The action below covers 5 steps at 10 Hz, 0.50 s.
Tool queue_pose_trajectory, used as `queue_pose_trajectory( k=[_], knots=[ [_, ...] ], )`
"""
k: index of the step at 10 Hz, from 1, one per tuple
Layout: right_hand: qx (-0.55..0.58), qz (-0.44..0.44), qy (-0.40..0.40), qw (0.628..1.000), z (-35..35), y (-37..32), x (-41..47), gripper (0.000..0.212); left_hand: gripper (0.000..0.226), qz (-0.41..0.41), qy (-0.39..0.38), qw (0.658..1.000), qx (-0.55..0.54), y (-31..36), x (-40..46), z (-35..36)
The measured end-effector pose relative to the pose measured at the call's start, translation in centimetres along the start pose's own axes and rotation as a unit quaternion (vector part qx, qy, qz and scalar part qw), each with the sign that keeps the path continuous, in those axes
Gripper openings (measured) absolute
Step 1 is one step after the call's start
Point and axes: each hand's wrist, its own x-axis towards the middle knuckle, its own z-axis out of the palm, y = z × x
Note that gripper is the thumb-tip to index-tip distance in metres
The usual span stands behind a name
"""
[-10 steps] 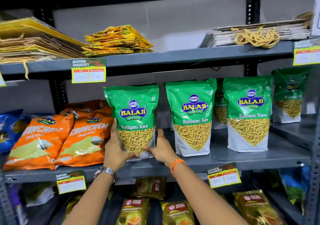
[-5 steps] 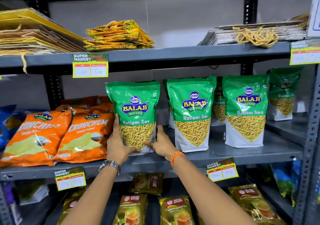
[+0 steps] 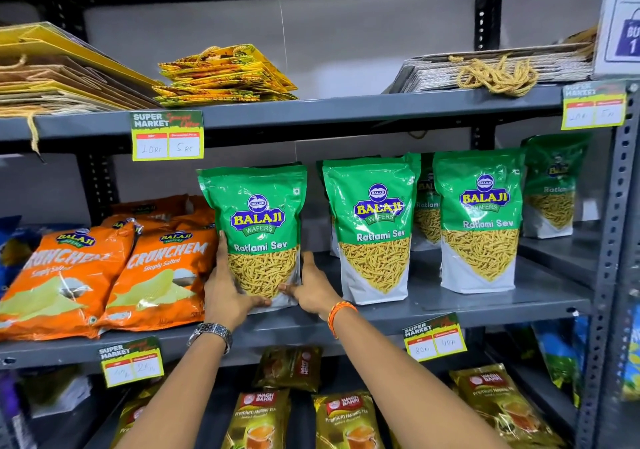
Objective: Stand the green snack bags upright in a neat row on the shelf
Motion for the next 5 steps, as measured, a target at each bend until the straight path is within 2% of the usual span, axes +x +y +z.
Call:
queue_pose_trajectory(
  k=[3, 5],
  knots=[
    [-0.001, -0.004, -0.011, 1.0, -0.4, 0.0, -0.3, 0.08, 0.161, -0.003, 0.002, 1.0, 0.028, 0.6, -0.3, -0.1],
    [0.026, -0.014, 0.019, 0.999, -1.2, 1.2, -0.9, 0.079, 0.155, 0.022, 0.097, 0.991, 0.084, 2.6, -2.6, 0.6]
  ],
)
